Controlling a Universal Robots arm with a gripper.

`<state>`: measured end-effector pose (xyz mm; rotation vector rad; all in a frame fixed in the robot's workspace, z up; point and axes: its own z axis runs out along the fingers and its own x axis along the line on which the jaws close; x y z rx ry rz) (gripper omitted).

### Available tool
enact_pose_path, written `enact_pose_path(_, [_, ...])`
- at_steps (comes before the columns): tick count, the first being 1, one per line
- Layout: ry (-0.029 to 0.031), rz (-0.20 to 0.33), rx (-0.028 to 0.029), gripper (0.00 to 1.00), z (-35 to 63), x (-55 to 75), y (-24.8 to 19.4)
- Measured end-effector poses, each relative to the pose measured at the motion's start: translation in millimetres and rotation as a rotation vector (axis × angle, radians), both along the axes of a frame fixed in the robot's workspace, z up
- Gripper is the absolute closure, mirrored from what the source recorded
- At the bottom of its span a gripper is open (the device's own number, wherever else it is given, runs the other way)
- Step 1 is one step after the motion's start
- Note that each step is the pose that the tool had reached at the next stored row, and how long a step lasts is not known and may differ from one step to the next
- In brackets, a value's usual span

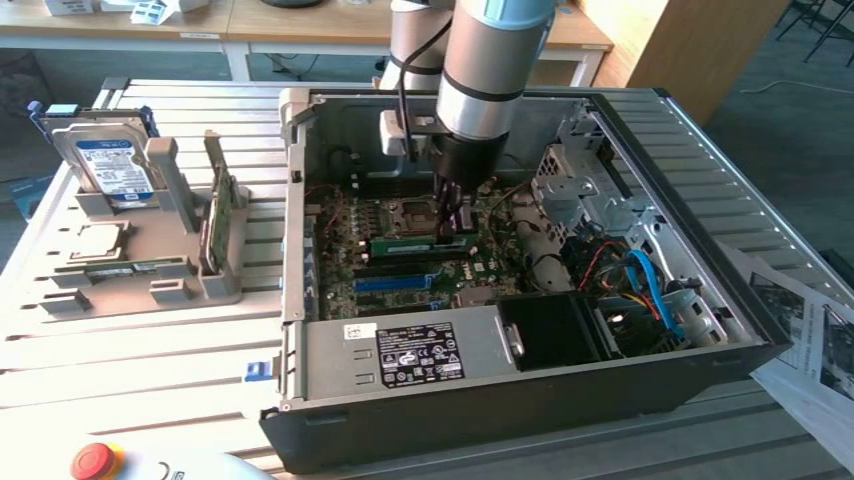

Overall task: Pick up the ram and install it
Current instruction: 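Insert the ram into the slot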

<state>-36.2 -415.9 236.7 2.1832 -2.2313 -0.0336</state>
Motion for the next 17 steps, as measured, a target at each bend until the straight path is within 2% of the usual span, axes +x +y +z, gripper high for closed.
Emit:
enact_pose_path(8, [0.0,0.0,0.0001,0.88,-0.7,0.0,0.2])
enact_pose_path(11, [-0.0001,0.0,0.0001,0.88,-1.4,-0.2,3.1])
enact_pose_path(17, [0.0,0.0,-0.0001,0.88,-1.4,-2.9,3.2])
